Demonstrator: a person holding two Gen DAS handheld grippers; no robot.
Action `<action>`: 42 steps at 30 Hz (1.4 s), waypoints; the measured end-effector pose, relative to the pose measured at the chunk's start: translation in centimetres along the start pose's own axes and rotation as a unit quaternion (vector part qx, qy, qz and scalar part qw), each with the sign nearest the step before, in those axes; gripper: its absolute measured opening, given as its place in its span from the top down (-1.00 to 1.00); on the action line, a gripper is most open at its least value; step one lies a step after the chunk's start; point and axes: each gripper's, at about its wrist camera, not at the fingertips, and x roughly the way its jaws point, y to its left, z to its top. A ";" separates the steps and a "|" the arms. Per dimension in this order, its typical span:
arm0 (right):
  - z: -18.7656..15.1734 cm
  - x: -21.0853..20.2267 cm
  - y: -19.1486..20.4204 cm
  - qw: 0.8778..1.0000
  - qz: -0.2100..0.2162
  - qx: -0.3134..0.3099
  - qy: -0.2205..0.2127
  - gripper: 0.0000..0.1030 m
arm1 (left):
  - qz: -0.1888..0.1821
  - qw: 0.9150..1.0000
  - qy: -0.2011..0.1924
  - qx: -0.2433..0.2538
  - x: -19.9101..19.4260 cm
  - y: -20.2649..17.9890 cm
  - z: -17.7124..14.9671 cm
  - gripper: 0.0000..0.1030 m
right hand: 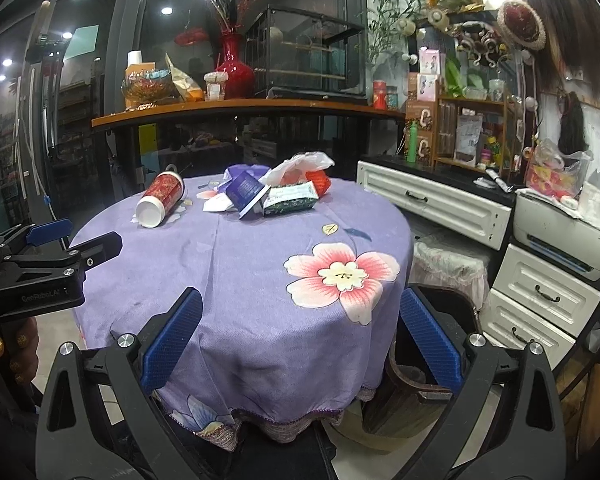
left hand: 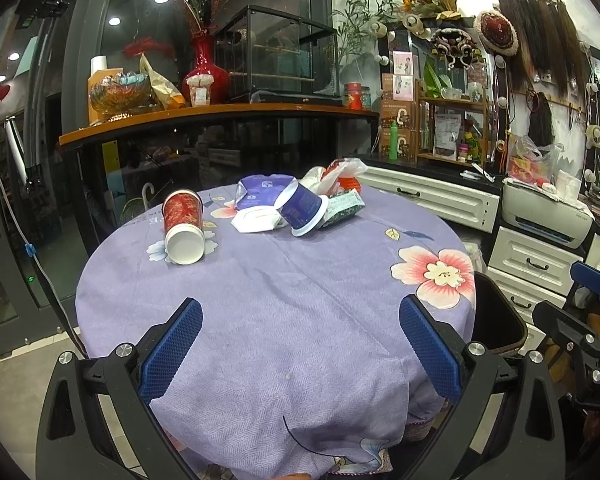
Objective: Collect trash
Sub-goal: 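Grasp the red-and-gold cup with the left tool while the right tool grasps the blue cup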
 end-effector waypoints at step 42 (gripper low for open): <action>10.7 22.7 4.6 0.964 0.163 -0.148 0.149 -0.90 | 0.099 0.930 0.347 -0.073 33.2 20.1 13.2 -0.73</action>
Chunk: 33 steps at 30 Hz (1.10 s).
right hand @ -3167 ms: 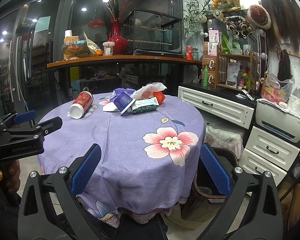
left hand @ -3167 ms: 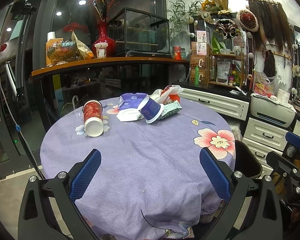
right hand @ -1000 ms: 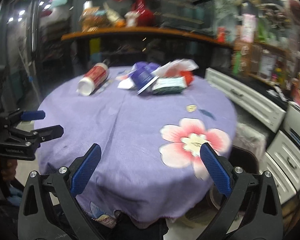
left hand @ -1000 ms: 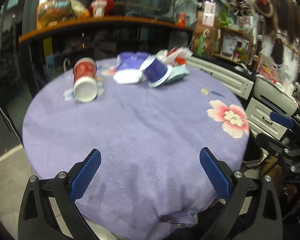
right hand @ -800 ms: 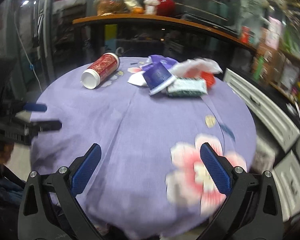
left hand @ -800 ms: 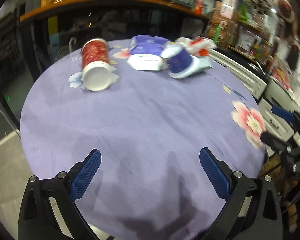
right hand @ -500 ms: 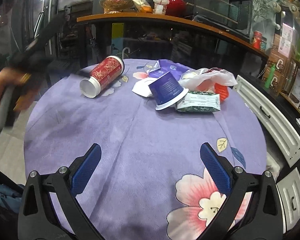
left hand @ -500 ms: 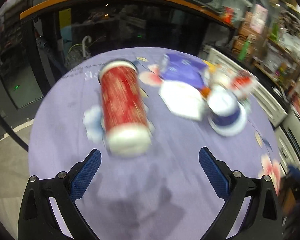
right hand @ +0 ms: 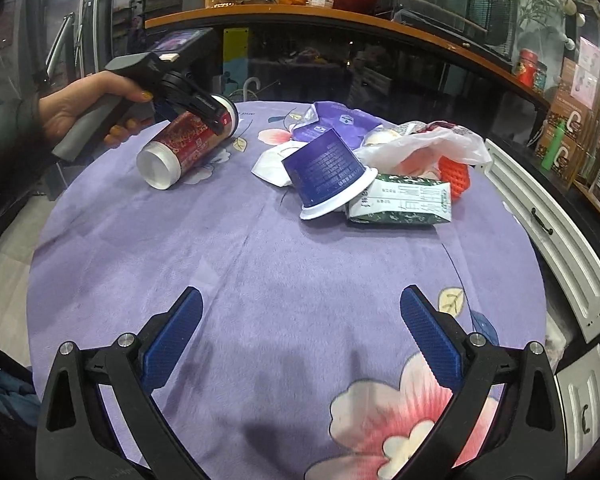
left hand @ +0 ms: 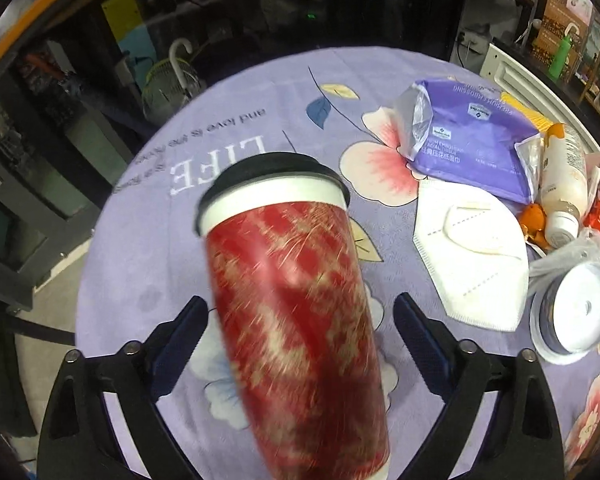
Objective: Collect trash
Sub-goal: 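Grasp the red-and-gold cup with the left tool while the right tool grasps the blue cup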
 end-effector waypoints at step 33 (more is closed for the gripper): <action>9.7 9.8 3.6 0.964 -0.096 -0.238 -0.063 -0.25 | -0.087 0.995 -0.012 -0.038 0.5 2.7 -0.4 -0.52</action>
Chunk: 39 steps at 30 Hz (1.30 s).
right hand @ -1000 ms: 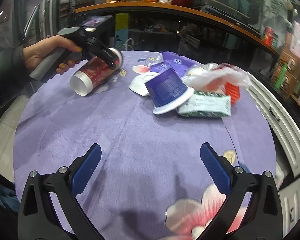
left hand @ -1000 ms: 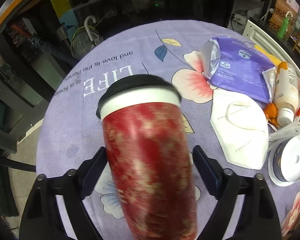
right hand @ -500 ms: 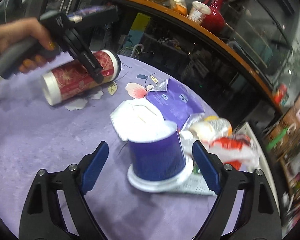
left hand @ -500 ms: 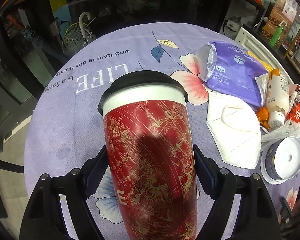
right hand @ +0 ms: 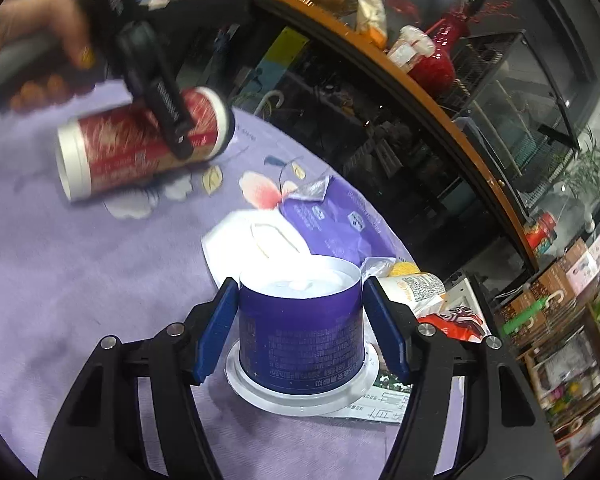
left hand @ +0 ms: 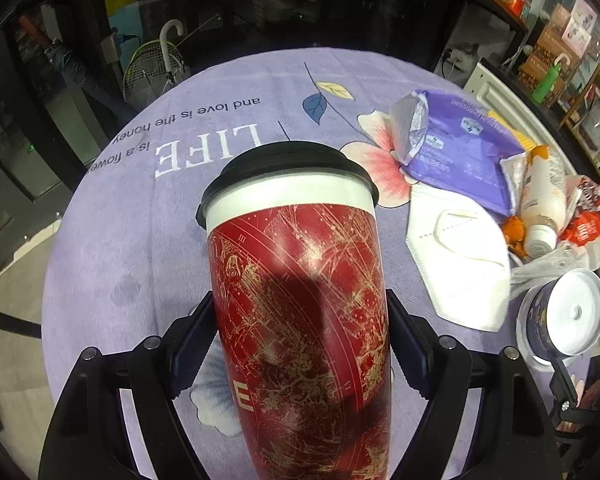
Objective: Collect trash
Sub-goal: 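Grasp the red-and-gold cup with the left tool while the right tool grasps the blue cup, then carry both held cups over to the black trash bin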
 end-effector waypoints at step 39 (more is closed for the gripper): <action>-21.3 -23.1 -9.8 0.936 -0.071 0.346 -0.004 -0.25 | -0.167 0.939 -0.252 0.165 -15.8 -23.6 -16.2 -0.49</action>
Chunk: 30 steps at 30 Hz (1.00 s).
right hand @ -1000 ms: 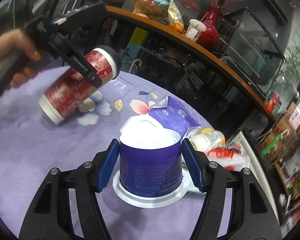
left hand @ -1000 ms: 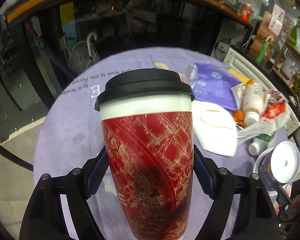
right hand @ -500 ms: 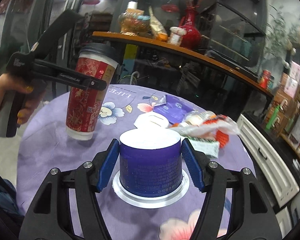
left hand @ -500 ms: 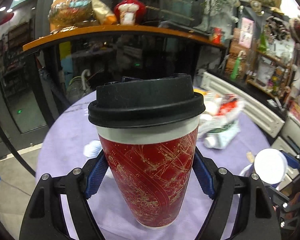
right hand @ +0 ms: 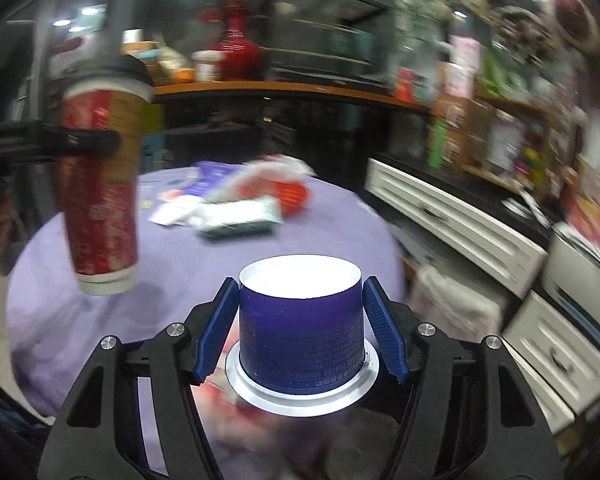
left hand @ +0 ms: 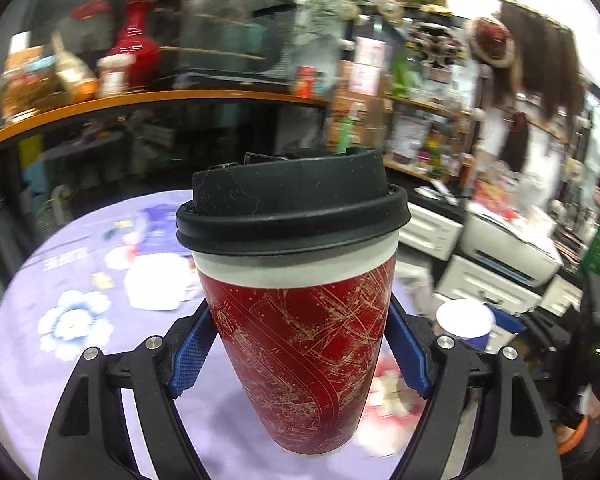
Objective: Collect trash
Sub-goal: 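Carry both held cups over to the black trash bin, then open the right tool over the bin while the left tool drops the red cup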
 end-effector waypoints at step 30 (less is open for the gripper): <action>-19.9 13.9 -16.0 0.944 -0.068 0.190 0.262 -0.49 | -0.107 0.978 0.147 0.103 17.9 -19.8 -5.9 -0.50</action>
